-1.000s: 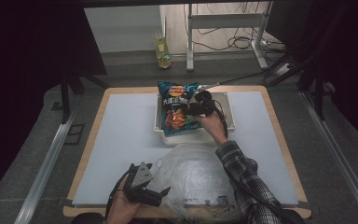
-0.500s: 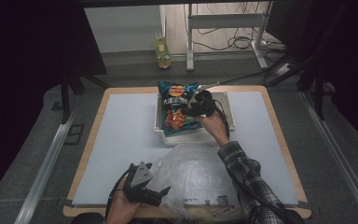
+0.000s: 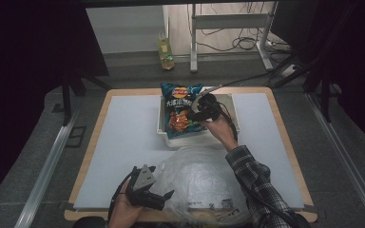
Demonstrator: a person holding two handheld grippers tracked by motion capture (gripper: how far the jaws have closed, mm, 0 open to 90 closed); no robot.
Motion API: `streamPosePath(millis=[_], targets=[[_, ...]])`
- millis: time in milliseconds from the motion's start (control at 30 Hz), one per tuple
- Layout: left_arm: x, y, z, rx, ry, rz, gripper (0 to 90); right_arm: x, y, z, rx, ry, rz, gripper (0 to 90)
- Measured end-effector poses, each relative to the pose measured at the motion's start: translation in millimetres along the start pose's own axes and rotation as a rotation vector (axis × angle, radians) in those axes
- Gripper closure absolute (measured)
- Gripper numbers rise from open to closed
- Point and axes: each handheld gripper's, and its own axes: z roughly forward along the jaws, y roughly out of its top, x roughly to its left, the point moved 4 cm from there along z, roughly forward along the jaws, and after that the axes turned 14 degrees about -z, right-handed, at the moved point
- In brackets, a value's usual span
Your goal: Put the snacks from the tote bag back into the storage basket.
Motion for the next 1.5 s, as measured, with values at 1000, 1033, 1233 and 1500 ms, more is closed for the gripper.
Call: streamPosePath(millis=[1000, 1033, 1233, 1500], targets=[[0.2, -1.5, 1.7, 0.016, 0.019, 0.008, 0.0, 14.9, 1.6, -31.9, -0.02, 0.052, -0.008, 15.7], [0.3, -1.4, 1.7, 0.016, 0.019, 0.008, 0.0, 15.1, 1.4, -32.4, -0.02, 0.052, -0.004, 15.0], [0.5, -1.7, 2.2, 0.019, 0.024, 0.01, 0.0, 17.6, -0.2, -37.9, -0.015, 0.053, -0.02, 11.4], [1.2, -1.9, 2.0, 0.026, 0.03, 0.014, 0.0, 22.8, -1.1, -47.8, -0.022, 0.07, -0.028, 8.8]])
